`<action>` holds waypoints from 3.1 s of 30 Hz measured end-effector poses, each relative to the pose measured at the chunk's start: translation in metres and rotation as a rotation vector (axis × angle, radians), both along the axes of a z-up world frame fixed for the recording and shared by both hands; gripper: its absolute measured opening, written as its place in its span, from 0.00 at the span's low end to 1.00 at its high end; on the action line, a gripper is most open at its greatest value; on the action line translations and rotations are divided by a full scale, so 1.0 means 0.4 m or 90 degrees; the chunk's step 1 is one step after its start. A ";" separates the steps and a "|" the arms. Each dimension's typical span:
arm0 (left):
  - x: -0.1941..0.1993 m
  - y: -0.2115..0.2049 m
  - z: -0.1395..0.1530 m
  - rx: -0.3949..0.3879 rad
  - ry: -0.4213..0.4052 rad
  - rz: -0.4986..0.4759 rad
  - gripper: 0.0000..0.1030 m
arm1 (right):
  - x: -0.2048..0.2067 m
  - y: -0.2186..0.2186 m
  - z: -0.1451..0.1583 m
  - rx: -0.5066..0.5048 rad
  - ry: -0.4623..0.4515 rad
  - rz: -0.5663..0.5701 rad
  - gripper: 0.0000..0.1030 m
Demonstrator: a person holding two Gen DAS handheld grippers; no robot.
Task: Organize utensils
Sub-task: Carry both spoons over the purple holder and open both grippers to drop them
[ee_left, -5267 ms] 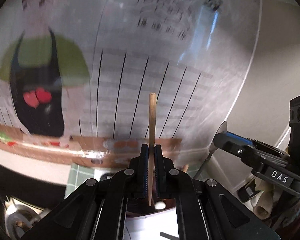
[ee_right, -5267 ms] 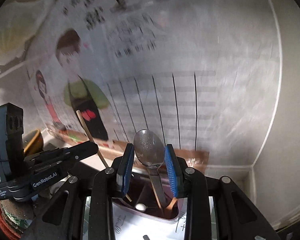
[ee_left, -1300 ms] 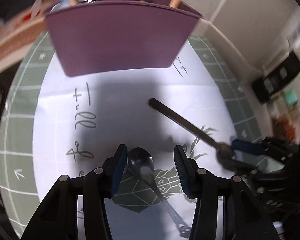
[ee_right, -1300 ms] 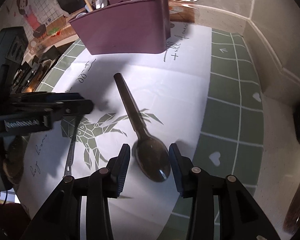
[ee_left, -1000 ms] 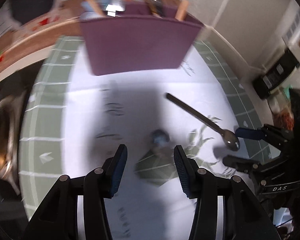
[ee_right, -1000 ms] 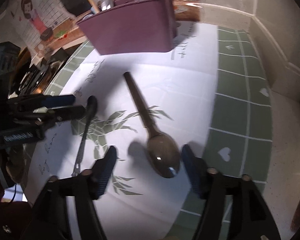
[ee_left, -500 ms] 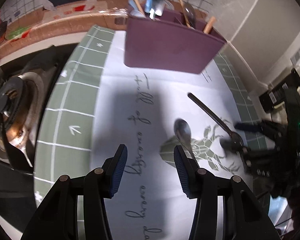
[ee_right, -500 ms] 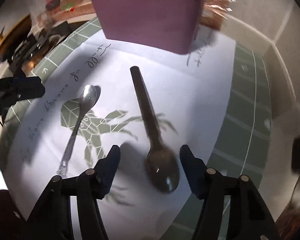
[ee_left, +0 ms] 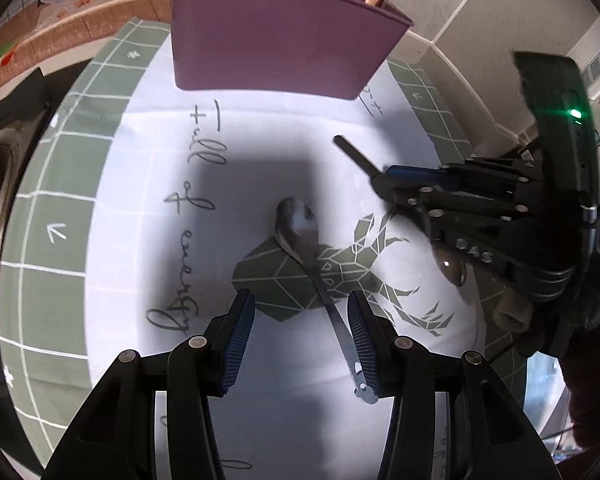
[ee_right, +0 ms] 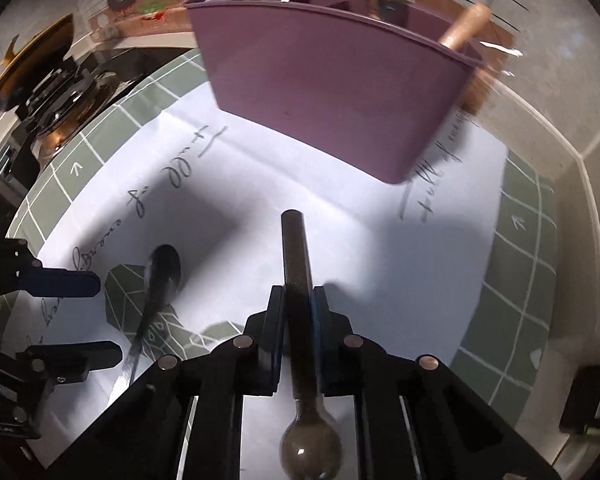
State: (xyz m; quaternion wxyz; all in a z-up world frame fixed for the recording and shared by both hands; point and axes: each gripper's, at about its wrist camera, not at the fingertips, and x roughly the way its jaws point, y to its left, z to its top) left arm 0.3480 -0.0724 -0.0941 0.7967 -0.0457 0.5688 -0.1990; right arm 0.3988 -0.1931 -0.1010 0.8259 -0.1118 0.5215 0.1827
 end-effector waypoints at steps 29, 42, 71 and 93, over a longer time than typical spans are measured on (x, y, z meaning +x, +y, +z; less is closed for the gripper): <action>0.060 -0.075 -0.006 0.132 -0.081 0.114 0.28 | -0.062 -0.183 0.001 0.083 0.012 -0.098 0.12; -0.089 -0.015 0.115 0.052 -0.155 0.027 0.28 | -0.073 -0.179 0.025 0.076 0.001 -0.054 0.23; -0.175 0.097 0.312 0.001 -0.269 -0.009 0.28 | -0.271 -0.198 0.286 0.139 -0.185 -0.164 0.11; 0.210 0.093 0.720 0.000 -0.411 -0.031 0.28 | -0.015 -0.163 0.724 0.194 -0.399 -0.189 0.11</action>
